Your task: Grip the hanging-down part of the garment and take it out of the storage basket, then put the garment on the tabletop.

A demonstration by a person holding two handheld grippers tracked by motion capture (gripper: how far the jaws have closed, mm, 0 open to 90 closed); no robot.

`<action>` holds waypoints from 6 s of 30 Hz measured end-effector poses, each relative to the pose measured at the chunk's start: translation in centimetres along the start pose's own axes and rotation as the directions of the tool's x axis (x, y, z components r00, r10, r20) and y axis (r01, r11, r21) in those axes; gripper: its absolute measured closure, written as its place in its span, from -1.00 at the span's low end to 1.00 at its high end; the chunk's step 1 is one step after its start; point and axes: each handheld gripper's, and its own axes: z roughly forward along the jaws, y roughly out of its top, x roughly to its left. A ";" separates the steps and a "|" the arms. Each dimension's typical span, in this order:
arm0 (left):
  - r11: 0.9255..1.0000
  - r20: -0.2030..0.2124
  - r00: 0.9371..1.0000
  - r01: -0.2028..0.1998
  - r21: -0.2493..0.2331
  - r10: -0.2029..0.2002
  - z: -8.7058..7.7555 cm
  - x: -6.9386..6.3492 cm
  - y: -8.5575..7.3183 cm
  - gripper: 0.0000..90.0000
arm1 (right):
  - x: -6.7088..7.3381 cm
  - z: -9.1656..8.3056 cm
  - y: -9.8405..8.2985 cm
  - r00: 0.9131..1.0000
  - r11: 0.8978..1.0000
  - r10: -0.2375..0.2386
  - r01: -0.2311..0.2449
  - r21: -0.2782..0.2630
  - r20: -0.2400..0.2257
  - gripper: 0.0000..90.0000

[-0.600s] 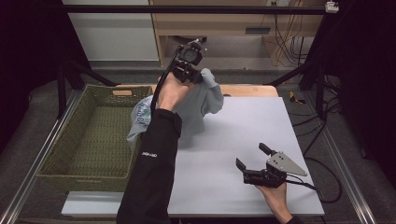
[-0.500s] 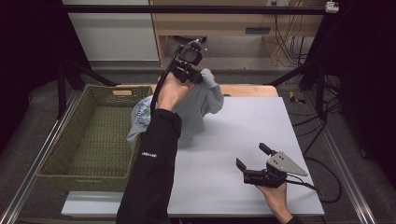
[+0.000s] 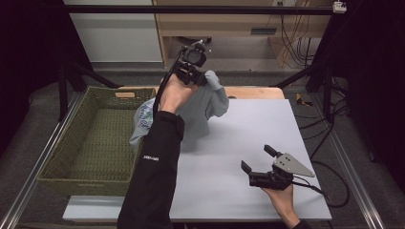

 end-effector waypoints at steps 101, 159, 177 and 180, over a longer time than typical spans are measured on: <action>1.000 -0.019 0.999 -0.029 -0.006 0.028 -1.7 0.7 -1.0 0.86 | 4.3 19.9 7.1 0.993 0.989 -0.015 0.031 0.143 -0.117 0.88; 0.994 0.111 0.987 -0.112 -0.018 0.114 1.9 -3.3 -3.5 0.86 | -2.0 2.1 5.0 0.998 0.998 -0.051 0.050 -0.042 -0.044 -0.98; 0.988 0.148 0.977 -0.151 -0.017 0.152 5.3 -5.0 -7.9 0.85 | -3.1 0.3 2.7 0.999 1.000 -0.027 0.026 -0.018 -0.041 -0.99; 0.986 0.162 0.973 -0.168 0.022 0.162 6.7 -5.6 -8.7 0.84 | -3.1 -0.1 2.2 0.999 1.000 -0.012 0.012 -0.002 -0.043 -0.99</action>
